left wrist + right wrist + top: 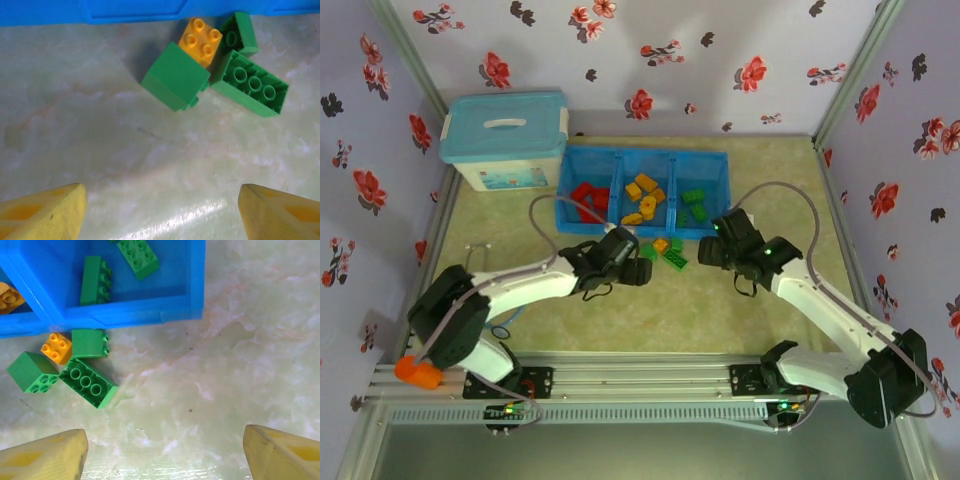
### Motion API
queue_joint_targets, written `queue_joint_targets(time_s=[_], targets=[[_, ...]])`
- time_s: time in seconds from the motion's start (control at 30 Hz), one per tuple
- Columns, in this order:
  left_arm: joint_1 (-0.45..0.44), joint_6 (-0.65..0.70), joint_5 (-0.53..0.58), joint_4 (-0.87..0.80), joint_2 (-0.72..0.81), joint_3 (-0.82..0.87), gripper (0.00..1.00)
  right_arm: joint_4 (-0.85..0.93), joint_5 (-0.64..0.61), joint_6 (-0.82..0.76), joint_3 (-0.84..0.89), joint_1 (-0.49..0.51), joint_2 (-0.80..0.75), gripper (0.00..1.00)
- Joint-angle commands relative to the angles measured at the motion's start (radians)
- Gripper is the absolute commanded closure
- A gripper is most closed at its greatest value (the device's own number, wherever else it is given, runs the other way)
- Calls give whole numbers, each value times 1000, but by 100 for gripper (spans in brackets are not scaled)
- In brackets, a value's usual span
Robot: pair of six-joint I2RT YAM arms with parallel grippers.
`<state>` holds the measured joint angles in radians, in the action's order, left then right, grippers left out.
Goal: Sort the legos into containers by color
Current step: Pick up the lego from the center of the table.
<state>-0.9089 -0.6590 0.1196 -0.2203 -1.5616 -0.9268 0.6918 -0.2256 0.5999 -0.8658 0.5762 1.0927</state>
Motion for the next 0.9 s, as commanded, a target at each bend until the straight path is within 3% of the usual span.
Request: queue_joint_targets(time_s=[0.0,0.27,0.87], targets=[[39,76,-72,12,-91,-78,20,-35,11,37,41,5,-53,19],[62,116,-89,-31,-262,-215,20,-37,11,55,115,5,-141,19],[76,149,-69,-132,-429,-396,24,-29,7,55,153,5,-199,18]])
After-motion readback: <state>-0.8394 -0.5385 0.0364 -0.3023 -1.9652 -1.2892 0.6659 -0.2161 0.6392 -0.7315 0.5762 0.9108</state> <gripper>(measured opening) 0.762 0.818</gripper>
